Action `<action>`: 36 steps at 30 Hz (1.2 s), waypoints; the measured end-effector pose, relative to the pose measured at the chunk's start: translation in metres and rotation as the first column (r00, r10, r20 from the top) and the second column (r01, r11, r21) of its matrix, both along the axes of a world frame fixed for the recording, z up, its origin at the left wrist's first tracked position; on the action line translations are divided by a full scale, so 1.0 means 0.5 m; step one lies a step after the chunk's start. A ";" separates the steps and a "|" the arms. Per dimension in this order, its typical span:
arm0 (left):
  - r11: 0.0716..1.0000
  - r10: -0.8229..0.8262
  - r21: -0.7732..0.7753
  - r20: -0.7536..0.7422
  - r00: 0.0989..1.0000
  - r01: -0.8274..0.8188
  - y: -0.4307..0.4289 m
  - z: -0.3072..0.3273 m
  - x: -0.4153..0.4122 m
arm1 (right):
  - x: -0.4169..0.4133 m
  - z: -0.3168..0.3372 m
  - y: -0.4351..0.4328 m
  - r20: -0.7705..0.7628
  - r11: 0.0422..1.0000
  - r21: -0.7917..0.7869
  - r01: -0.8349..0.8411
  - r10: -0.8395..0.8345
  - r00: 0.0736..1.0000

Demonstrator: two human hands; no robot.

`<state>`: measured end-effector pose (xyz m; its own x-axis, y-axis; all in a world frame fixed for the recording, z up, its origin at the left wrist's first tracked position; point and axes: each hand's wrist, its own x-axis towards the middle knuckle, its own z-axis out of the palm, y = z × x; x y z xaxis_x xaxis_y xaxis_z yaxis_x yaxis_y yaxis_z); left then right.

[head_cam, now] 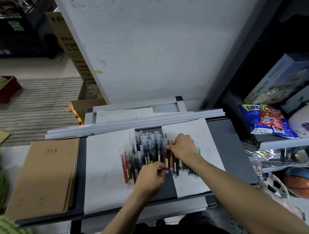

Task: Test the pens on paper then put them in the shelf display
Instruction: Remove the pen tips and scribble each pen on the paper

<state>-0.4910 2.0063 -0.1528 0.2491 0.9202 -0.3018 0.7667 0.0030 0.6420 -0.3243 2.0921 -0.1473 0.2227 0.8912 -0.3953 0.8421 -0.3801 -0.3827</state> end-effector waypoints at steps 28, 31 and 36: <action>0.988 -0.146 0.035 -0.061 0.987 0.149 0.014 0.003 0.085 | 0.084 -0.042 -0.111 0.159 0.984 -0.091 0.153 -0.138 0.978; 0.989 -0.141 0.022 -0.071 0.987 0.143 0.007 0.001 0.085 | 0.073 -0.045 -0.110 0.150 0.985 -0.090 0.146 -0.132 0.980; 0.999 -0.037 0.010 -0.062 0.997 0.038 -0.006 -0.002 0.066 | 0.052 -0.058 -0.120 0.188 0.996 0.024 0.090 -0.093 0.978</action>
<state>-0.4582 2.0032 -0.1537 0.2643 0.9140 -0.3079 0.8046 -0.0330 0.5929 -0.2983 2.0322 -0.1765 0.3732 0.8690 -0.3249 0.8613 -0.4546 -0.2267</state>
